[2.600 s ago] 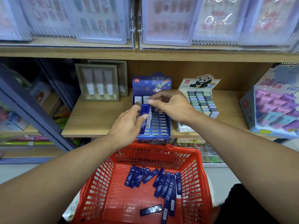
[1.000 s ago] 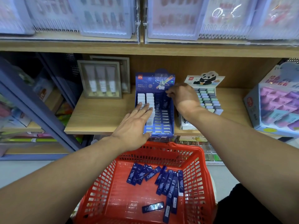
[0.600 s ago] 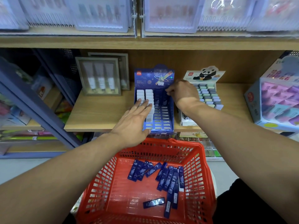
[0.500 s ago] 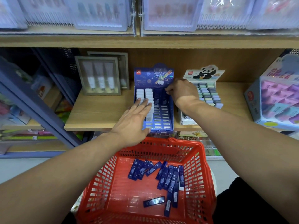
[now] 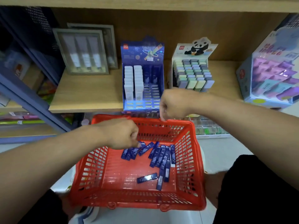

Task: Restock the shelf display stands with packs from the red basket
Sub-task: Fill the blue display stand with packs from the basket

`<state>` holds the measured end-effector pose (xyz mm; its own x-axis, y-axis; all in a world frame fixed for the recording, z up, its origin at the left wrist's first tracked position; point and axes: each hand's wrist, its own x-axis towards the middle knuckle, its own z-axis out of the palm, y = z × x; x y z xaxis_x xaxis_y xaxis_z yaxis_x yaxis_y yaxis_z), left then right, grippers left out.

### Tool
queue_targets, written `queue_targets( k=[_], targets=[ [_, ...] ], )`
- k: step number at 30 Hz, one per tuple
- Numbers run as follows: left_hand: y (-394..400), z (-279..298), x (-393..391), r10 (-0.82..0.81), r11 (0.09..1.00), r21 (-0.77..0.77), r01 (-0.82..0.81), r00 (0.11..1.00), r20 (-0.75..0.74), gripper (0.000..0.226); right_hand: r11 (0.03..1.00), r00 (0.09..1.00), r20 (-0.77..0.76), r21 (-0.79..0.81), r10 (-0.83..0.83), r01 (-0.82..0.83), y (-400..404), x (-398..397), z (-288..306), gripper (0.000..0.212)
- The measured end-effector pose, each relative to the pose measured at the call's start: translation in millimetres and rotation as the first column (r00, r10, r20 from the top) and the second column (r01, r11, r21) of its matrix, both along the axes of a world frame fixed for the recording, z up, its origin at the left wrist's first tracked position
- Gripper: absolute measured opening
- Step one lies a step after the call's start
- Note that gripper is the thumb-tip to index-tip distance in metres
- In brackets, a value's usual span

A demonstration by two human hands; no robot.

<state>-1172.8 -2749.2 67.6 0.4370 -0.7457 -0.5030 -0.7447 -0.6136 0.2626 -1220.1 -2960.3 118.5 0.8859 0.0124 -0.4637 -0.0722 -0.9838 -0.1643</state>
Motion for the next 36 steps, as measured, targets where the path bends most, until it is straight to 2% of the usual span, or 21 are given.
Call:
queue_targets(
  k=[3, 6, 8, 11, 14, 17, 20, 23, 27, 30, 36],
  targets=[
    [13.8, -42.5, -5.8, -0.028, 0.975, 0.216, 0.048, 0.995, -0.097, 0.026, 0.999, 0.931, -0.361, 0.019, 0.047, -0.043, 7.7, -17.7, -55.5, 0.010],
    [23.1, -72.9, -0.5, 0.011, 0.933, 0.359, 0.032, 0.993, -0.117, 0.034, 0.971, 0.842, -0.531, -0.133, 0.099, -0.198, 6.4, -32.7, -118.8, 0.025],
    [24.1, -92.9, 6.6, 0.012, 0.912, 0.410, 0.015, 0.998, -0.062, 0.041, 0.964, 0.862, -0.505, -0.202, 0.048, -0.172, -3.4, -36.8, -154.8, 0.032],
    [11.4, -132.6, 9.2, 0.092, 0.935, 0.348, -0.072, 0.995, -0.041, 0.040, 0.979, 0.921, -0.350, -0.161, -0.174, 0.124, -16.9, -40.5, -218.9, 0.031],
    [-13.5, -191.1, -10.8, 0.289, 0.934, 0.260, -0.244, 0.945, -0.152, 0.030, 0.907, 0.860, -0.296, -0.071, -0.416, 0.414, -9.6, -62.0, -281.2, 0.033],
    [-40.8, -249.1, -43.3, 0.395, 0.913, 0.230, -0.338, 0.874, -0.284, 0.029, 0.807, 0.759, -0.328, -0.019, -0.562, 0.590, 0.1, -81.6, -323.9, 0.053],
    [-62.7, -281.3, -75.6, 0.436, 0.900, 0.186, -0.394, 0.824, -0.361, 0.031, 0.741, 0.705, -0.322, 0.014, -0.632, 0.671, 2.4, -85.7, -348.1, 0.062],
    [-78.1, -298.7, -92.8, 0.503, 0.861, 0.146, -0.488, 0.771, -0.390, 0.029, 0.693, 0.677, -0.308, 0.072, -0.669, 0.718, 0.2, -81.9, -361.9, 0.056],
    [-88.1, -316.8, -98.0, 0.574, 0.817, 0.180, -0.548, 0.741, -0.349, 0.034, 0.668, 0.672, -0.290, 0.131, -0.681, 0.733, -4.1, -78.9, -373.4, 0.047],
    [-93.7, -323.7, -96.3, 0.619, 0.784, 0.190, -0.591, 0.715, -0.325, 0.027, 0.608, 0.636, -0.290, 0.191, -0.715, 0.770, -4.1, -76.5, -378.8, 0.047],
    [-96.1, -329.9, -93.4, 0.734, 0.661, 0.218, -0.718, 0.558, -0.387, 0.030, 0.467, 0.545, -0.360, 0.284, -0.757, 0.837, -0.8, -74.3, -377.4, 0.040]
  ],
)
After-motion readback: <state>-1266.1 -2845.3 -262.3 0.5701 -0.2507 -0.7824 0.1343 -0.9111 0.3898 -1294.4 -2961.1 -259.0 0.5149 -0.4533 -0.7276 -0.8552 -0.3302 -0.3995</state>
